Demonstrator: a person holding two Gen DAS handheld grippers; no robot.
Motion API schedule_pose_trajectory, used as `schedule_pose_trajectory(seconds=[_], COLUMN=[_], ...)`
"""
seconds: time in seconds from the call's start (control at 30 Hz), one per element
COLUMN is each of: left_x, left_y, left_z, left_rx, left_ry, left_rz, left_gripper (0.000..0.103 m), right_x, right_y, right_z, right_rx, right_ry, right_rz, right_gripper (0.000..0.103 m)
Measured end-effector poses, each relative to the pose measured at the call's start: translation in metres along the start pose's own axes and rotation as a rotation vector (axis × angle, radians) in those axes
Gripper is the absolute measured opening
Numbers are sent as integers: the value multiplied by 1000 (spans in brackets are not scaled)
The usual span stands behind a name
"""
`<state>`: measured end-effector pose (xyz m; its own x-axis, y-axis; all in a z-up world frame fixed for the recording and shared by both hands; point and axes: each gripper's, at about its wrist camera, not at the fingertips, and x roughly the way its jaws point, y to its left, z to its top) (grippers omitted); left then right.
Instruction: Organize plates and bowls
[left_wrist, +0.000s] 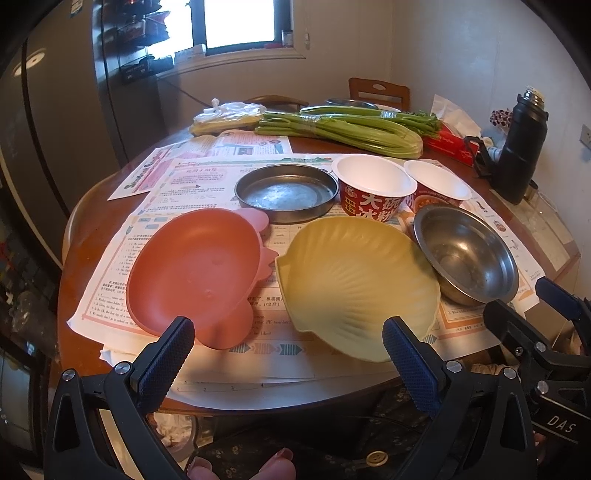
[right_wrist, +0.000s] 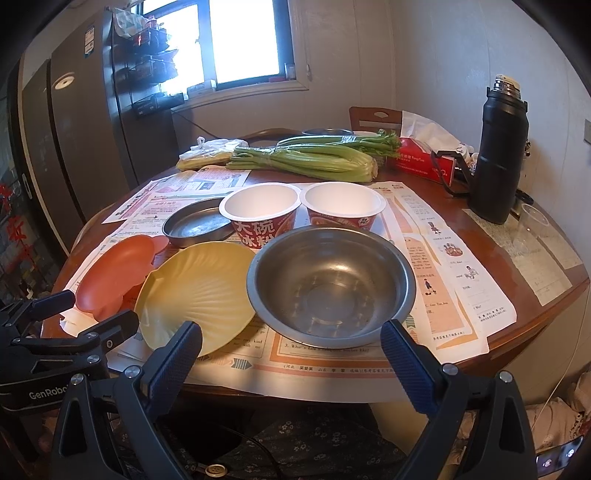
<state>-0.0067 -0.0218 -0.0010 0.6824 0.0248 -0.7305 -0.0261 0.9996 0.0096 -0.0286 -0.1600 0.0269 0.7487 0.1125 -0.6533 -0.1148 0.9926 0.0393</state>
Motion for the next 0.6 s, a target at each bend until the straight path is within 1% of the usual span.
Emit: schedule_pose_trajectory(seconds=[0.23, 0.4, 0.47, 0.53, 0.6], left_x=[0, -2, -3, -6, -11], left_y=[4, 15, 28, 47, 68], left_z=[0, 0, 2, 4, 5], left_rx=[-13, -36, -57, -96, -141], left_ry=[-1, -12, -13, -24, -44], left_rz=[7, -3, -3, 18, 37], left_gripper=[101, 101, 101, 101, 101], right_x=[-2, -4, -5, -6, -7], right_y=[2, 3, 5, 9, 20], right_z=[1, 5, 10, 18, 32], right_rx=[-8, -11, -20, -22, -52], right_ry=[-5, -22, -29, -42, -56], right_rz=[22, 43, 61, 80, 127], right_gripper=[97, 97, 97, 97, 97])
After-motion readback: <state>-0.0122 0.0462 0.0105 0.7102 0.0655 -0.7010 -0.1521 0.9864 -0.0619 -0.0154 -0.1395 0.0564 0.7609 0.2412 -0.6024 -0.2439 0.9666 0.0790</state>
